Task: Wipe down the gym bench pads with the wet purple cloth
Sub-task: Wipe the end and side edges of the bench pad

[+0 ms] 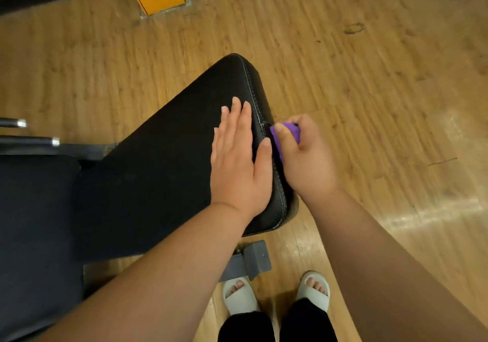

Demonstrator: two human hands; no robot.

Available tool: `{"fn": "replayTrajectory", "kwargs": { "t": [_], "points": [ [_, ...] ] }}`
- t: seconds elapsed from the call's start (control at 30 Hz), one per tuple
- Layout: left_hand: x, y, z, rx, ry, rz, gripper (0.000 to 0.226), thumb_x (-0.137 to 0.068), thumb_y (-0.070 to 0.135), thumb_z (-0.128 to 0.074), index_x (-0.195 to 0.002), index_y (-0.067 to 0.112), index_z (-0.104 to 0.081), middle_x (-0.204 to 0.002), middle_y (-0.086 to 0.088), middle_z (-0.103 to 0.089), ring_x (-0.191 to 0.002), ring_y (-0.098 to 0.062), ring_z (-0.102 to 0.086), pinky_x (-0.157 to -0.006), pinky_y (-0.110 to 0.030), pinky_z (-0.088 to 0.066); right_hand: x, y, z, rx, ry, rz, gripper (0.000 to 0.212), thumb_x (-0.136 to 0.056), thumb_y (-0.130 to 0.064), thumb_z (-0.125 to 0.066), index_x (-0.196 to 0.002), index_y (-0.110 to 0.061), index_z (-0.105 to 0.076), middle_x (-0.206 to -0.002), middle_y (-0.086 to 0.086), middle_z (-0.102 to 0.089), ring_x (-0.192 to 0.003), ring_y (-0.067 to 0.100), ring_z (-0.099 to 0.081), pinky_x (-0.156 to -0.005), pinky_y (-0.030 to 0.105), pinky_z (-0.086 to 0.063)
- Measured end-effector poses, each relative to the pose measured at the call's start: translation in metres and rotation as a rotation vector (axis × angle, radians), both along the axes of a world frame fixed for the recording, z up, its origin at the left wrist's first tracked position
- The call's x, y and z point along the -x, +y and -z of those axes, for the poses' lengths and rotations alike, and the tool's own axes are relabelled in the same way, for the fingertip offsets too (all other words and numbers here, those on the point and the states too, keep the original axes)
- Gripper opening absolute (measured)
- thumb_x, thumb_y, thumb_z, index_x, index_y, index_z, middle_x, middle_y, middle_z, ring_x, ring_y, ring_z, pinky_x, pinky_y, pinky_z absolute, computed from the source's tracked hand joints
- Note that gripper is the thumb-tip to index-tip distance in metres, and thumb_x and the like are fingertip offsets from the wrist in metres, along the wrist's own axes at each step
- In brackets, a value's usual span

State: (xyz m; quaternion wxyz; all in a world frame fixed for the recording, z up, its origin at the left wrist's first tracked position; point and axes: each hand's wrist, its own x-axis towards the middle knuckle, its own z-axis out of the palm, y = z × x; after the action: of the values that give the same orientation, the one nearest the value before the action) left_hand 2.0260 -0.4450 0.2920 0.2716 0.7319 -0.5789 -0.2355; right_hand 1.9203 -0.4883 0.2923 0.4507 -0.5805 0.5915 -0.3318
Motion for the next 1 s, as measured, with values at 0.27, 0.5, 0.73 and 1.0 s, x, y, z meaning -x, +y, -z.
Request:
{"fn": "replayTrajectory", "kwargs": {
  "t": [0.27, 0.5, 0.73, 1.0],
  "points": [
    [0.003, 0.0, -0.004, -0.025, 0.034, -0.042, 0.06, -0.097, 0.037, -0.027, -0.153, 0.027, -0.01, -0.162, 0.013, -0.002, -0.146, 0.004, 0.008, -0.122, -0.029, 0.002, 0.002, -0.008, 0.007, -0.038, -0.009, -0.028, 0.022, -0.099, -0.026, -0.051, -0.078, -0.028, -0.043, -0.073, -0.01, -0.053, -0.064, -0.001, -0.049, -0.057, 0.009, -0.037],
    [0.004, 0.0, -0.003, -0.014, 0.057, -0.073, 0.058, -0.097, 0.033, -0.029, -0.153, 0.027, -0.015, -0.161, 0.015, -0.006, -0.146, 0.004, 0.005, -0.123, -0.033, -0.002, 0.016, 0.014, 0.014, -0.097, -0.125, -0.032, 0.018, -0.099, -0.025, -0.051, -0.081, -0.025, -0.048, -0.071, -0.008, -0.054, -0.06, -0.004, -0.049, -0.054, 0.01, -0.04],
    [0.006, 0.001, -0.004, -0.001, 0.077, -0.095, 0.057, -0.097, 0.031, -0.029, -0.153, 0.027, -0.017, -0.159, 0.016, -0.008, -0.146, 0.004, 0.003, -0.123, -0.038, -0.008, 0.003, -0.013, 0.019, -0.192, -0.149, 0.028, 0.017, -0.1, -0.034, -0.049, -0.09, -0.021, -0.053, -0.081, -0.007, -0.06, -0.067, -0.006, -0.052, -0.062, 0.009, -0.041],
    [0.007, 0.0, -0.005, -0.007, 0.08, -0.105, 0.057, -0.097, 0.029, -0.029, -0.153, 0.025, -0.019, -0.161, 0.012, -0.01, -0.146, 0.003, 0.001, -0.123, -0.037, -0.008, 0.006, 0.001, 0.028, -0.409, -0.289, 0.138, 0.022, -0.098, -0.038, -0.051, -0.082, -0.024, -0.054, -0.071, -0.005, -0.059, -0.071, 0.012, -0.056, -0.077, 0.041, -0.051]
  ]
}}
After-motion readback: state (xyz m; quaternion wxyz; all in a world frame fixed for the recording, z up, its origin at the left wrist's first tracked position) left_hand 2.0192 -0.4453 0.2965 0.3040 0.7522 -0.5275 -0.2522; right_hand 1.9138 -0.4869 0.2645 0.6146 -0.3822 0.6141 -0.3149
